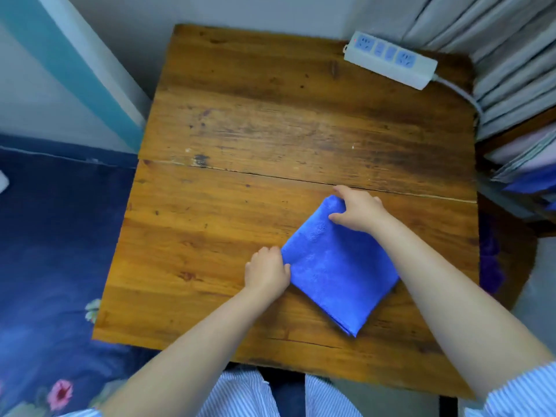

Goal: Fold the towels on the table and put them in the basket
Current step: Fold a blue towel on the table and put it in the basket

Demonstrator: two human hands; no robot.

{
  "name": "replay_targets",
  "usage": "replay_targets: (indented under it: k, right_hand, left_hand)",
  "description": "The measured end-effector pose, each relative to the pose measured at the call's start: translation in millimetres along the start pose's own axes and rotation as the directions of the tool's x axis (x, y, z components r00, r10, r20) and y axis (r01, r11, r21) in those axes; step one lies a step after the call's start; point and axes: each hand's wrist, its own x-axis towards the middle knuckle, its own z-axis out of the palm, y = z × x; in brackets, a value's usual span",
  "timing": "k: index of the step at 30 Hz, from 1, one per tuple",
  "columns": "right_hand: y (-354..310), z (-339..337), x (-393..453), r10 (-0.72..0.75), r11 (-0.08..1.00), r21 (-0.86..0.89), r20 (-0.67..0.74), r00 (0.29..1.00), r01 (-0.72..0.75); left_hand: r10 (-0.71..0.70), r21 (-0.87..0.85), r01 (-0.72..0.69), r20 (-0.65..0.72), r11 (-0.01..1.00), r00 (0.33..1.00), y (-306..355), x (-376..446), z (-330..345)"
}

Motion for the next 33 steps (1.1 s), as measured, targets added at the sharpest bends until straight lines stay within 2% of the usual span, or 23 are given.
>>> replay_targets:
  k: [3, 5, 8, 11, 14, 17, 20, 23, 25, 26, 29, 30, 32, 33]
  right_hand:
    - [-10.6, -4.9, 0.9, 0.024, 0.998, 0.056, 0.064, 0.998, -0.028]
    - [-24.3, -5.7, -3.7, 0.006, 0.994, 0.109, 0.09, 0.996, -0.016]
    - [-59.3, -9.2, -18.9, -0.063, 0.984, 0.172, 0.084, 0.994, 0.048]
    - [-110.8, -5.3, -43.2, -0.23, 0.96, 0.173, 0.043, 0.972, 0.219]
    - [-168.0, 11.9, -73.9, -0.405, 0.909, 0.107, -0.001, 0.914, 0.403]
    - [-234.9, 44.5, -117.2, -0.567, 0.82, 0.062, -0.053, 0.822, 0.57]
    - [-298.9, 82.5, -165.5, -0.683, 0.728, 0.02, -0.063, 0.728, 0.685]
    - [-361.3, 121.8, -216.1, -0.789, 0.614, -0.044, -0.015, 0.614, 0.788]
    - [-409.9, 155.0, -256.0, -0.849, 0.525, -0.071, 0.031, 0.528, 0.848]
    - [-423.7, 161.8, -267.9, -0.857, 0.511, -0.077, 0.036, 0.514, 0.856]
    - [-486.5, 201.6, -323.3, -0.908, 0.407, -0.08, 0.075, 0.413, 0.91]
    - [-497.0, 206.6, -333.3, -0.911, 0.399, -0.087, 0.072, 0.405, 0.913]
    - [-534.4, 229.5, -365.3, -0.939, 0.326, -0.085, 0.085, 0.333, 0.942]
    - [-544.7, 235.7, -374.6, -0.945, 0.311, -0.085, 0.08, 0.317, 0.947]
  left_hand:
    - [-0.016, -0.088, 0.024, 0.099, 0.996, 0.995, -9.4, -0.1, -1.7]
    - [-0.036, -0.171, 0.052, 0.098, 0.984, 0.995, -23.9, -5.1, -7.1]
    - [-0.052, -0.3, 0.049, -0.001, 0.953, 0.999, -60.7, -22.7, -24.6]
    - [-0.082, -0.46, 0.013, -0.131, 0.888, 0.988, -113.9, -54.5, -41.6]
    - [-0.167, -0.537, -0.001, -0.265, 0.844, 0.95, -171.2, -97.4, -53.0]
    - [-0.27, -0.525, 0.019, -0.406, 0.851, 0.873, -238.4, -156.1, -57.2]
    - [-0.384, -0.551, 0.069, -0.481, 0.832, 0.788, -302.5, -224.6, -53.6]
    - [-0.517, -0.618, 0.089, -0.561, 0.781, 0.646, -363.9, -293.3, -43.4]
    - [-0.62, -0.689, 0.105, -0.562, 0.717, 0.548, -409.7, -350.2, -30.6]
    - [-0.642, -0.711, 0.091, -0.562, 0.697, 0.521, -422.5, -363.7, -28.6]
    - [-0.755, -0.81, 0.039, -0.525, 0.584, 0.392, -476.9, -437.4, -11.7]
    - [-0.769, -0.83, 0.007, -0.514, 0.558, 0.381, -486.1, -447.4, -8.4]
    - [-0.806, -0.866, -0.07, -0.489, 0.496, 0.333, -514.7, -487.0, 3.6]
    - [-0.817, -0.879, -0.108, -0.473, 0.465, 0.331, -521.4, -496.6, 7.3]
